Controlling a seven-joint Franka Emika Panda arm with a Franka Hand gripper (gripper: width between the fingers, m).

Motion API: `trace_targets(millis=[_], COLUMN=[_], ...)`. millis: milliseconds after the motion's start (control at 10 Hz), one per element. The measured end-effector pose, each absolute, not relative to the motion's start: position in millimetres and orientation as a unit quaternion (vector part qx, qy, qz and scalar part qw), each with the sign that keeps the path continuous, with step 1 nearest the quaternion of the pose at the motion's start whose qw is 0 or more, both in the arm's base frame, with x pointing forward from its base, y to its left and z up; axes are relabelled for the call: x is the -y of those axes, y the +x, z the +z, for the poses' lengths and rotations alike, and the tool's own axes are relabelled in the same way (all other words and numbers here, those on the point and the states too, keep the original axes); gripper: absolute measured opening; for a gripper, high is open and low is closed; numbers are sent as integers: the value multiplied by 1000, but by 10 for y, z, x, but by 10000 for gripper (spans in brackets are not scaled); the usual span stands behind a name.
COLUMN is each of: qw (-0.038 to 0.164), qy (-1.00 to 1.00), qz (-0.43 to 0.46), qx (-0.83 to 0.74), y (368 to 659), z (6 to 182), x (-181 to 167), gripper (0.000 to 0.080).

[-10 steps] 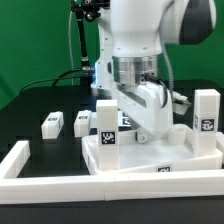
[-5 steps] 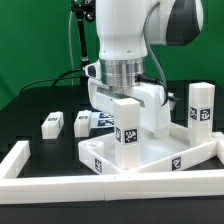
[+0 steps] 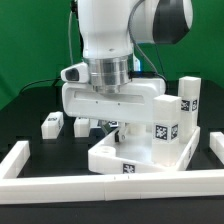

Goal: Assemble desk

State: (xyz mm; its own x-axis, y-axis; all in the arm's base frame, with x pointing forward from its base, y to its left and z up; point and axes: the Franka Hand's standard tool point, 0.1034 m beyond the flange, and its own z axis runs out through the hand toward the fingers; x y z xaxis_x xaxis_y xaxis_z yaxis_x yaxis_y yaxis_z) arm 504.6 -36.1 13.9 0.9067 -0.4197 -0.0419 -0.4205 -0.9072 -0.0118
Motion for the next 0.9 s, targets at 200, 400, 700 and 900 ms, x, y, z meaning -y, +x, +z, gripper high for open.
trace_targets(millis=[200,400,700,900], qw=[-5,-7,-10,-36], qy=[-994,-998,-998,-976], qz=[8,10,6,-1], qx=[-105,-55,68,217], y=[5198,5185,5256,5538], z=[146,137,172,253], x=[206,251,328,366], gripper=[60,60,60,60])
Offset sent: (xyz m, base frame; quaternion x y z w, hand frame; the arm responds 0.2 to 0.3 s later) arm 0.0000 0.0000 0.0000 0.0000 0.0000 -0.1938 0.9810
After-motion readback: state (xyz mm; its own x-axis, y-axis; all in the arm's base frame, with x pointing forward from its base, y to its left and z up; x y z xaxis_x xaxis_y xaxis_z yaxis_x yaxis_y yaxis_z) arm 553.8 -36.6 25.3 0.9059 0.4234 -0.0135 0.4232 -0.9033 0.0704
